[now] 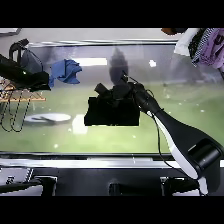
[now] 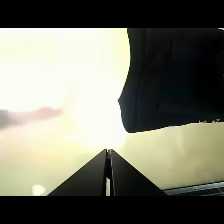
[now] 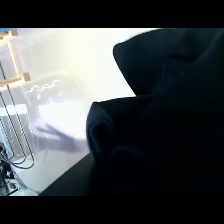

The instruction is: Fold the clothes and pants, and hang the long-sleeved shirts on hangers.

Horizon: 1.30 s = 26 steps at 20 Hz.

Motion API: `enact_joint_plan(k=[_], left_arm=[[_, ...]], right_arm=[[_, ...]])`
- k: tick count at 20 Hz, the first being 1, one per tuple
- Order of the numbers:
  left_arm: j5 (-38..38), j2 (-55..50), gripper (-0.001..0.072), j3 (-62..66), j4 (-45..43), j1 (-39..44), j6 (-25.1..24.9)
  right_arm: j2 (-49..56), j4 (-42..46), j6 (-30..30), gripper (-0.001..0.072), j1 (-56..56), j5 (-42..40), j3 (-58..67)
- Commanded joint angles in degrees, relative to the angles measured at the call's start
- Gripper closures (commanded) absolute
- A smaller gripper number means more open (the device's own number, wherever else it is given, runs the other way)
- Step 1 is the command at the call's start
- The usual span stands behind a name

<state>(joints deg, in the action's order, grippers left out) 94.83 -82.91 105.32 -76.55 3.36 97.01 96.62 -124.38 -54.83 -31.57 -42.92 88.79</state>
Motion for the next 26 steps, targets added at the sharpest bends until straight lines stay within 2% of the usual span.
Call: enact_joint_plan(k=[1,2,3,4,5,8,11,15,17,21,26], left_arm=[[-0.33,0.02,0.0688,-0.02,-0.04,-0.09,-0.20],[-0.33,0.02,0.0687,-0.02,-0.04,-0.07,-0.22],[-0.35,0.02,0.0688,-0.02,-0.04,-0.09,-0.22],[-0.35,0.02,0.0687,-0.02,-0.07,-0.09,-0.22],[-0.35,0.02,0.0687,-0.02,-0.07,-0.09,-0.20],[-0.35,0.02,0.0688,-0.02,-0.07,-0.09,-0.17],[-0.35,0.02,0.0687,-0.02,-0.07,-0.09,-0.15],[-0.35,0.02,0.0687,-0.02,-0.09,-0.11,-0.17],[-0.31,0.02,0.0687,-0.02,-1.22,-0.11,-0.17],[-0.28,0.04,0.0687,-0.02,-4.59,-0.11,-0.17],[-0.35,0.04,0.0687,-0.02,-5.01,-0.11,-0.15]], right_arm=[[0.35,-0.96,-0.07,0.0573,-0.15,-1.33,0.07],[0.33,-1.86,-0.52,0.0536,-0.15,-2.58,0.07],[0.33,-2.84,-1.49,0.0438,-0.15,-4.02,0.07],[0.26,-3.54,-2.60,0.0257,-0.15,-5.77,0.07],[-0.13,-3.89,-4.09,0.0127,-0.04,-7.43,0.07],[-3.41,-3.56,-6.97,0.0111,1.86,-8.87,0.07],[-8.79,-3.50,-8.50,0.0111,10.27,-12.24,0.07],[-12.70,-2.86,-19.08,0.0077,27.06,-26.69,0.04],[-12.48,-2.84,-24.74,0.0055,33.99,-30.42,-1.40],[-9.94,-4.63,-32.13,0.0056,41.55,-28.94,-10.95],[-2.58,-11.43,-41.42,0.0062,39.39,-26.80,-18.95]])
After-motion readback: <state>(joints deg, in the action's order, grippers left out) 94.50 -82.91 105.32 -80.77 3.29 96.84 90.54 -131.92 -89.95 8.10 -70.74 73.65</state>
